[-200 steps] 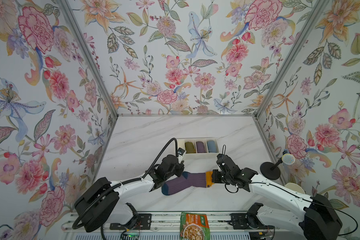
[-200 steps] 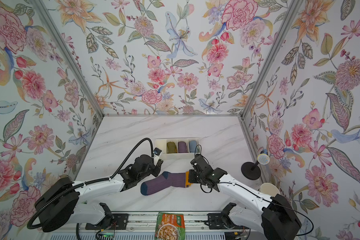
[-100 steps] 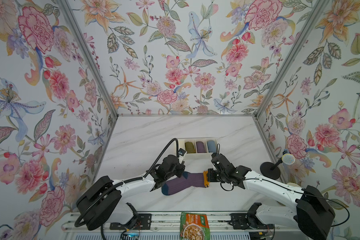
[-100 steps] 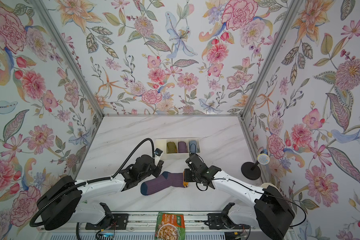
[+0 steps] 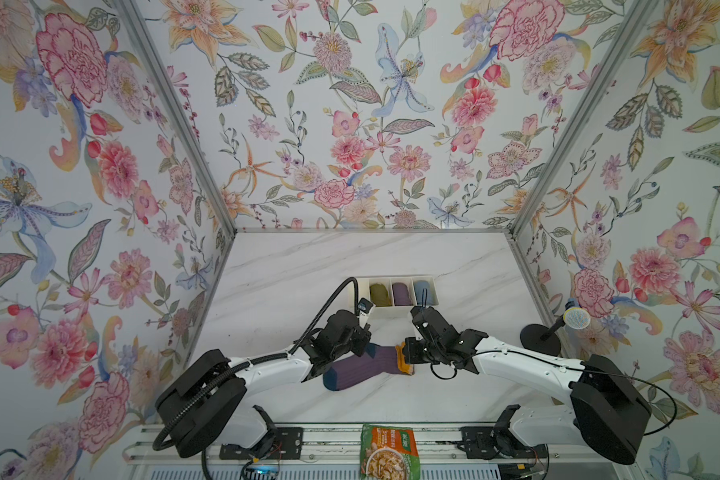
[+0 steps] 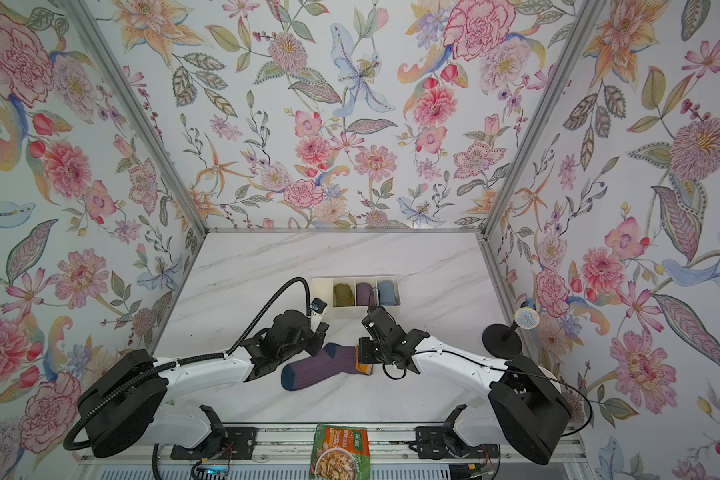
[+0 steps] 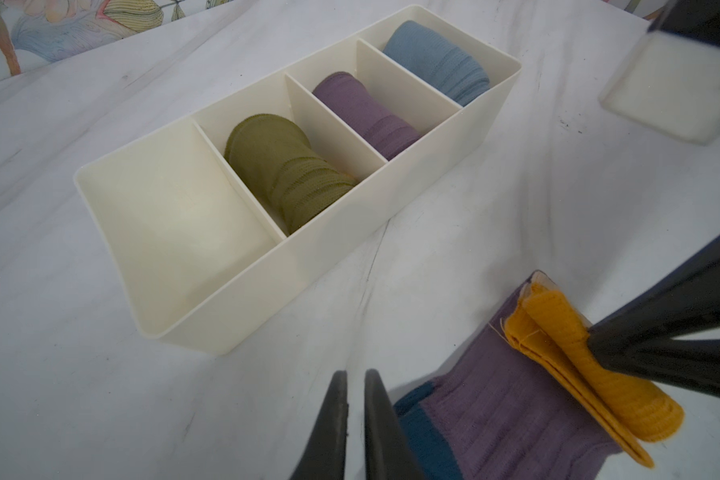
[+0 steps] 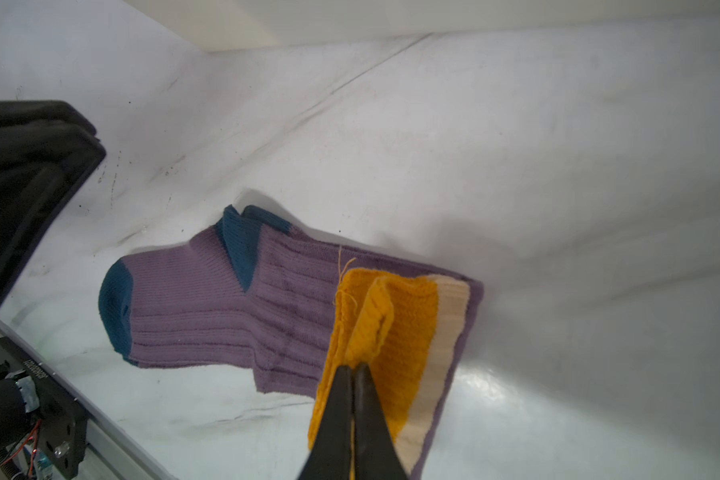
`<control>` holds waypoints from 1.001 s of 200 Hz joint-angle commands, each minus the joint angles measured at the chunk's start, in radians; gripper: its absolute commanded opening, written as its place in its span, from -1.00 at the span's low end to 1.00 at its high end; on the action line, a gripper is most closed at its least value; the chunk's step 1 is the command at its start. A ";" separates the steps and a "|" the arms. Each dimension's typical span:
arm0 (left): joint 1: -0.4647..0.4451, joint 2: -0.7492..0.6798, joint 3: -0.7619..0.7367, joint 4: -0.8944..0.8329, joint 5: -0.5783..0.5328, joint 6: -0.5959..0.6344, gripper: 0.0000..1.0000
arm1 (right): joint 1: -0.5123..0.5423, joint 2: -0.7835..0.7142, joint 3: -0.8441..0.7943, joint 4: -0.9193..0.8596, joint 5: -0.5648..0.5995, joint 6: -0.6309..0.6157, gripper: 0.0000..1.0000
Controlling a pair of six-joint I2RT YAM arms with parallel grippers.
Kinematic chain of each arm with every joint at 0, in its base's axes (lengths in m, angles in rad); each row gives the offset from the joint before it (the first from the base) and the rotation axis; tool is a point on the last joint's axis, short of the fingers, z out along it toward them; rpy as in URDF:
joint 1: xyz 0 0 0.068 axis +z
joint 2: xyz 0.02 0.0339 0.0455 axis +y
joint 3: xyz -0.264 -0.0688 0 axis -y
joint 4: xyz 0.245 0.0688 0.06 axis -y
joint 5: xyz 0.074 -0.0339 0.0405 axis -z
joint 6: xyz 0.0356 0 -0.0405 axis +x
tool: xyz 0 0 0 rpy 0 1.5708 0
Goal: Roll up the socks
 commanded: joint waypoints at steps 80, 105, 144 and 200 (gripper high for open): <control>-0.008 0.022 0.028 0.009 0.027 0.001 -0.75 | 0.017 0.103 0.011 0.082 -0.078 -0.004 -0.96; -0.008 0.027 0.030 0.007 0.032 0.002 -0.75 | 0.017 0.124 0.011 0.095 -0.091 -0.002 -0.89; -0.009 0.027 0.031 0.003 0.035 0.002 -0.75 | 0.015 0.151 0.010 0.101 -0.107 -0.001 -0.73; -0.009 0.027 0.034 -0.005 0.042 0.002 -0.74 | -0.005 0.155 -0.010 0.110 -0.139 0.000 -0.48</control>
